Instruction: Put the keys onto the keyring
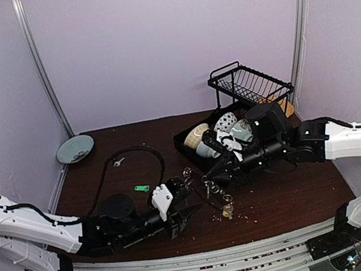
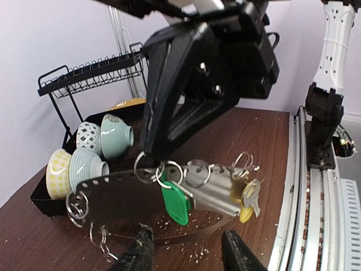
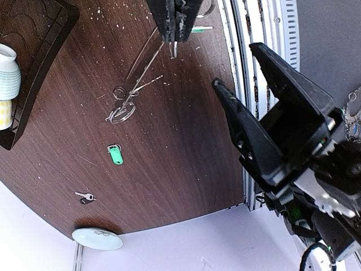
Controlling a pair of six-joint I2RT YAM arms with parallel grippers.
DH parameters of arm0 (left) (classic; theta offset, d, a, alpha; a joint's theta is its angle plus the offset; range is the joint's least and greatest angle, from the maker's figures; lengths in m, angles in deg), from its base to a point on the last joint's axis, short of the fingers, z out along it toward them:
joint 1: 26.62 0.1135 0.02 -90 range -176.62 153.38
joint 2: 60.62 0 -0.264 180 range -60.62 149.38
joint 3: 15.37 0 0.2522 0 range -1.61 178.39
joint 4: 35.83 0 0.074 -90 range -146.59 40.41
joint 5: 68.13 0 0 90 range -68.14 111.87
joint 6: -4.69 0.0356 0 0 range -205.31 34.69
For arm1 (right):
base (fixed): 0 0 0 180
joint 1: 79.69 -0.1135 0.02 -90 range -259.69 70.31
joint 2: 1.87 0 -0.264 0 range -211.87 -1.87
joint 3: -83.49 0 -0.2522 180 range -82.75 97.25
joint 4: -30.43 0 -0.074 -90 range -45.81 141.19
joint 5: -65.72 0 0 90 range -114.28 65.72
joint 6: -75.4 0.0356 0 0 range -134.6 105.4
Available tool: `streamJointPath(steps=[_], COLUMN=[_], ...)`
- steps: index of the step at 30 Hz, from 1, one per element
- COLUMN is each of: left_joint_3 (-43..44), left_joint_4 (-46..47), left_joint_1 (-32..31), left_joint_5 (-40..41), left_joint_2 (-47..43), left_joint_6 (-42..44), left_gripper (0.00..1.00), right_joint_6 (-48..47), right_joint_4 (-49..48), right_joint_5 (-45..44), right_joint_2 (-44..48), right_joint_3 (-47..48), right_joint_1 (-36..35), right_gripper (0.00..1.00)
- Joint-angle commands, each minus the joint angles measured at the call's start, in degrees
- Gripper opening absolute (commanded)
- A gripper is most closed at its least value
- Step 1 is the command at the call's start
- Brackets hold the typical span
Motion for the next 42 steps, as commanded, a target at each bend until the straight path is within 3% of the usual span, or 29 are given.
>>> streamJointPath(steps=[1, 16, 25, 35, 42], left_joint_3=[1.73, 7.53, 8.1, 5.91, 7.52], left_joint_4=[5.07, 4.54, 1.03, -5.32, -9.52], left_joint_1=[-0.17, -0.18, -0.18, -0.08, 0.04], left_joint_5=[2.56, 10.65, 12.88, 10.27, 3.47], left_joint_2=[3.4, 9.86, 8.76, 4.19, 4.82], left_joint_6=[1.58, 3.65, 4.65, 6.45, 6.71], left_gripper=[0.46, 0.4, 0.0, 0.0, 0.0], right_joint_6=[4.15, 5.46, 5.63, -1.63, -4.3], right_joint_4=[-4.31, -4.7, 1.73, 17.86, 19.58], right_joint_5=[-0.44, 0.16, -0.47, -8.67, -7.68], right_joint_2=[0.96, 0.62, 0.55, -1.0, -0.58], right_joint_3=[1.18, 1.55, 4.4, 9.95, 10.36], right_joint_1=[-0.61, -1.5, -1.49, -1.54, -1.68], right_gripper=[0.0, 0.0, 0.0, 0.0, 0.0])
